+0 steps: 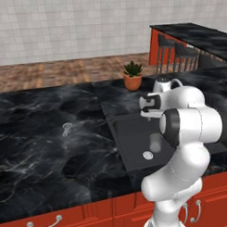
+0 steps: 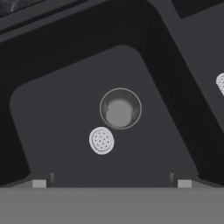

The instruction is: Move any existing items from the left basin to the right basin for drying. Then move the measuring cup from the counter to the left basin of the sink for washing.

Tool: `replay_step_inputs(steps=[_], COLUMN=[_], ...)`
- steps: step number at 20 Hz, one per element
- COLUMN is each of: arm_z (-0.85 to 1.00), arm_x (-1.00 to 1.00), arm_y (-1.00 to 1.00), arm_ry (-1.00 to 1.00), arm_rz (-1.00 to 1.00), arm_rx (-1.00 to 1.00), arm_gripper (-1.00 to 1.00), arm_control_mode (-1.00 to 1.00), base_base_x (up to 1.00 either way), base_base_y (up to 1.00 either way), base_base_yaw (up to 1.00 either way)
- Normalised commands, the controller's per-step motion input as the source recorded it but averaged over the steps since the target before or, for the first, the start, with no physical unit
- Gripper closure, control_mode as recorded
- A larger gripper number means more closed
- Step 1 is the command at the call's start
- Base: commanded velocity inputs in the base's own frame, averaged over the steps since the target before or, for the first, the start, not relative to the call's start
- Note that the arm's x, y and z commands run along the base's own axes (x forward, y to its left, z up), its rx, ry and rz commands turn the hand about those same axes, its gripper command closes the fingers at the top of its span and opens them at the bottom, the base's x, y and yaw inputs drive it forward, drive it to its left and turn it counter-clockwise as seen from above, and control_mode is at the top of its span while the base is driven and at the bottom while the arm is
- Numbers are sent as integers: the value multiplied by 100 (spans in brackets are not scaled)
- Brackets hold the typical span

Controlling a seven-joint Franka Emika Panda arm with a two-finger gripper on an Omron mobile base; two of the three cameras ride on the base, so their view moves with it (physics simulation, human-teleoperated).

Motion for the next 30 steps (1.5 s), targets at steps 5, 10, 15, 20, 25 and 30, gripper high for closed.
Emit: replay_step_inputs(steps=[5,10,15,20,25,30], arm_z=[-22,-20,-21,-19,-22,-23], arm_x=[27,21,17,14,10,3], arm_y=[0,0,-1,0,-1,0], arm_ry=[0,0,0,0,0,0], arm_rz=[0,0,0,0,0,0], arm_rx=[0,0,0,0,0,0], arm_gripper=[-100,-100,-100,-100,-100,-100], arm_control_mode=[-100,-100,-100,-100,-100,-100], base_base_x=[0,0,0,0,0,0], base_base_y=[0,0,0,0,0,0], base_base_yaw=[0,0,0,0,0,0])
